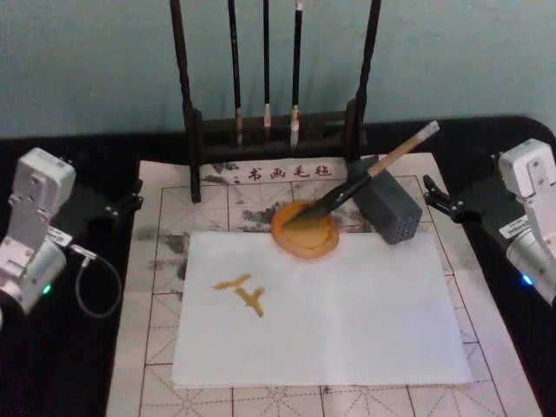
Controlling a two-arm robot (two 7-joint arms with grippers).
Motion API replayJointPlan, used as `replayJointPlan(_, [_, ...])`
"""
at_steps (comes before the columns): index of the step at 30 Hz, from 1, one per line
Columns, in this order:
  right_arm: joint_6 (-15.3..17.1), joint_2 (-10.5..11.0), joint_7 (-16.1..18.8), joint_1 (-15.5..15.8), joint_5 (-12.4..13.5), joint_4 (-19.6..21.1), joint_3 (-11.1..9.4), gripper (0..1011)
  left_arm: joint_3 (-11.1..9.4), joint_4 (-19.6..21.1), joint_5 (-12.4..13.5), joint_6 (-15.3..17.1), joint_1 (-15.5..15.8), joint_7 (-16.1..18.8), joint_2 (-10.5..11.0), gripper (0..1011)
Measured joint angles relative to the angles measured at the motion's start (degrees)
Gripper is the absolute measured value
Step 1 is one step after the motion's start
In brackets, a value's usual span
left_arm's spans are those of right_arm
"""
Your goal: Pick up the brush from the inkstone, write on the paper, then place the brush back to its original position.
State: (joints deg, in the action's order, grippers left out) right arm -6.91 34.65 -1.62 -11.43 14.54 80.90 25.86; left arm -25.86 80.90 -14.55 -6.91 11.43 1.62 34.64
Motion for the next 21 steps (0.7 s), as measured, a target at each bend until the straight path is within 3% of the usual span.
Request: replayJointPlan(21, [0.00,0.00,0.00,0.00,0.00,0.00,0.00,1002,0.00,0.00,0.00,0.00,0.00,0.00,0.00,1001])
